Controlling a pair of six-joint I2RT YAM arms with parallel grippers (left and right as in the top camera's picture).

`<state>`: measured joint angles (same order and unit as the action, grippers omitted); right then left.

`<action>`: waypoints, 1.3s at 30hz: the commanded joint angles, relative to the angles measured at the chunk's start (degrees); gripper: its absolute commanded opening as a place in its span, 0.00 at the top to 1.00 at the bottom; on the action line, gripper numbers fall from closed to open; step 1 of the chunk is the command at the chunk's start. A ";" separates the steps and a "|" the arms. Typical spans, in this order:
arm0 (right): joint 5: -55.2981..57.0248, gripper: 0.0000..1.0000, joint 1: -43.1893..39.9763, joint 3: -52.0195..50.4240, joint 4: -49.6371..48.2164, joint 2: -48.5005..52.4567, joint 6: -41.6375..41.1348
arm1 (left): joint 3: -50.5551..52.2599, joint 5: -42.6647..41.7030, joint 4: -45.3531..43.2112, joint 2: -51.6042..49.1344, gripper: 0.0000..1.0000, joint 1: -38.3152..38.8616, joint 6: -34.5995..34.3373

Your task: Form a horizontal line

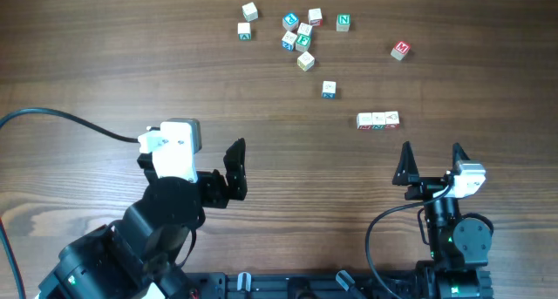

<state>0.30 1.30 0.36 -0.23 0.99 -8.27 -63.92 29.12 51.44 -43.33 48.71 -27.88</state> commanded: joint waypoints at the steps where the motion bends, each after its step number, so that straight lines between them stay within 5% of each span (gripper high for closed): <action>1: 1.22 0.00 -0.22 -0.07 -0.24 -0.72 0.76 | 0.04 0.76 -0.11 -0.22 0.00 0.26 0.48; 19: 1.22 0.01 -0.20 -0.07 -0.24 -0.72 0.76 | 0.07 0.74 -0.07 -0.15 0.00 -1.18 0.48; 25: 1.22 0.00 -0.20 -0.07 -0.26 -0.57 0.76 | 0.33 0.74 -0.04 0.61 0.00 -9.92 0.48; 33: 1.22 0.00 -0.20 -0.07 -0.26 -0.57 0.74 | 9.03 0.11 -14.16 12.79 0.00 -21.53 0.44; 39: 1.22 0.00 -0.20 -0.07 -0.26 -0.57 0.74 | 31.56 -13.81 -31.45 29.07 0.00 -34.16 0.48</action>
<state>0.32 1.28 0.36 -0.25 0.99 -8.05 -41.25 23.92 25.69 -20.40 19.07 -27.90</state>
